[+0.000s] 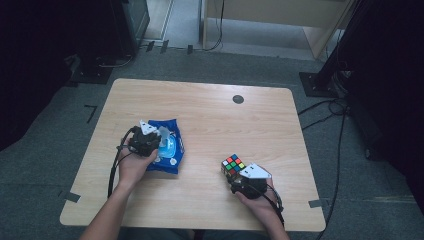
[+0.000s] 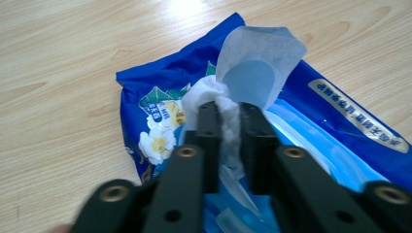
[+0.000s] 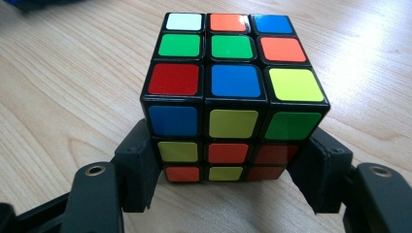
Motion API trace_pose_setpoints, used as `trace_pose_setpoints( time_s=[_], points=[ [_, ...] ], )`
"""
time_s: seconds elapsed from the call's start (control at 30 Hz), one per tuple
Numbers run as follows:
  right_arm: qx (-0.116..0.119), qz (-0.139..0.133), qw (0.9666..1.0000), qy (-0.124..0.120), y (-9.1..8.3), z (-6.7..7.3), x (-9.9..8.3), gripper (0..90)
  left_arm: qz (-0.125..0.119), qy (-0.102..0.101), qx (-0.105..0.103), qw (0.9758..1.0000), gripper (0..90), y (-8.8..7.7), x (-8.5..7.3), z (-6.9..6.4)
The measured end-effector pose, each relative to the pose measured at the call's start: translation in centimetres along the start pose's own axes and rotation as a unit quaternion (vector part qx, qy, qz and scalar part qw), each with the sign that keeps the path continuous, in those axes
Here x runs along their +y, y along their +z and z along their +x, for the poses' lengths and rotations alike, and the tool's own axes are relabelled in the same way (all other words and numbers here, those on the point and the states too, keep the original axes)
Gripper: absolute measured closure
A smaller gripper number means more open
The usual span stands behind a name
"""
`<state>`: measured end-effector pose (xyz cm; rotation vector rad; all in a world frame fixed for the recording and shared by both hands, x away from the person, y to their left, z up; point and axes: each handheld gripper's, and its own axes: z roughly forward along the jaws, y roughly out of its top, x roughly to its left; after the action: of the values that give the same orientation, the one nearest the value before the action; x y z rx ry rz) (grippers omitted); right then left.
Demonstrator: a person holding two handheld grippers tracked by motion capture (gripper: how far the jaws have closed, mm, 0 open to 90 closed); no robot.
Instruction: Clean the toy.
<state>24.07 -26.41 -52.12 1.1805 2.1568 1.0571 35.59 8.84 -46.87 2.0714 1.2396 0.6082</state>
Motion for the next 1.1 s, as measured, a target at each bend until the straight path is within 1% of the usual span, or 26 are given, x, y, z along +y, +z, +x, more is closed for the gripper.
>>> trace_pose_setpoints(
  time_s=[0.07,0.1,0.13,0.17,0.27,0.33,0.47,0.53,0.63,0.7,0.73,0.77,0.8,0.83,0.87,0.93,0.97,1.03,1.1],
  points=[
    [0.000,0.003,1.0000,0.001,0.0,0.0,0.0,35.1,-0.009,0.001,-0.004,0.9999,88.1,-0.3,0.1,0.0],
    [0.000,0.003,1.0000,0.001,0.0,0.0,0.0,35.1,-0.016,-0.001,-0.006,0.9999,88.1,-0.5,0.1,0.1],
    [-0.003,0.003,1.0000,-0.004,0.1,0.1,0.0,35.1,-0.028,-0.002,-0.007,0.9996,88.8,-0.9,0.3,0.1],
    [-0.003,0.003,1.0000,-0.004,0.1,0.1,0.0,35.1,-0.028,-0.002,-0.007,0.9996,88.9,-0.9,0.3,0.1],
    [-0.004,0.007,0.9999,-0.011,0.2,0.2,0.0,35.1,-0.038,0.001,-0.008,0.9992,89.0,-1.6,0.7,0.1],
    [-0.005,0.010,0.9998,-0.014,0.2,0.3,0.1,35.1,-0.049,0.002,-0.007,0.9988,89.1,-2.1,1.0,0.1],
    [-0.003,0.010,0.9999,-0.011,0.2,0.3,0.1,35.1,-0.074,0.006,-0.006,0.9972,89.1,-3.4,1.6,0.0],
    [-0.004,0.010,0.9999,-0.011,0.2,0.3,0.1,35.1,-0.085,0.003,-0.006,0.9964,89.1,-4.0,1.8,0.1],
    [-0.003,0.010,0.9999,-0.011,0.2,0.2,0.1,35.1,-0.095,0.011,-0.003,0.9954,89.0,-4.1,1.9,0.1],
    [-0.002,0.011,0.9999,-0.010,0.2,0.2,0.1,35.1,-0.102,0.006,-0.012,0.9947,89.0,-4.1,1.8,0.2],
    [-0.002,0.011,0.9999,-0.011,0.2,0.2,0.1,35.1,-0.117,-0.007,-0.021,0.9929,89.0,-4.3,1.7,0.3],
    [-0.002,0.011,0.9999,-0.011,0.2,0.2,0.1,35.1,-0.132,-0.024,-0.026,0.9906,89.0,-4.7,1.8,0.6],
    [-0.003,0.010,0.9999,-0.011,0.2,0.2,0.1,35.1,-0.145,-0.033,-0.024,0.9887,89.0,-5.0,1.8,0.8],
    [-0.003,0.010,0.9999,-0.011,0.2,0.2,0.1,35.1,-0.155,-0.037,-0.023,0.9869,89.0,-5.4,1.9,0.9],
    [-0.002,0.010,0.9999,-0.011,0.2,0.2,0.1,35.1,-0.167,-0.037,-0.027,0.9848,89.1,-5.8,2.1,1.0],
    [-0.001,0.011,0.9999,-0.010,0.2,0.2,0.1,35.1,-0.170,-0.026,-0.029,0.9847,89.0,-6.3,2.4,0.9],
    [-0.001,0.011,0.9999,-0.009,0.2,0.2,0.1,35.1,-0.175,-0.023,-0.029,0.9838,89.0,-6.6,2.5,0.8],
    [0.000,0.011,0.9999,-0.008,0.2,0.2,0.1,35.1,-0.184,-0.018,-0.042,0.9818,88.8,-7.2,2.6,0.5],
    [0.001,0.012,0.9999,-0.006,0.2,0.2,0.1,35.1,-0.186,-0.017,-0.056,0.9808,88.7,-7.4,2.5,0.3]
  ],
)
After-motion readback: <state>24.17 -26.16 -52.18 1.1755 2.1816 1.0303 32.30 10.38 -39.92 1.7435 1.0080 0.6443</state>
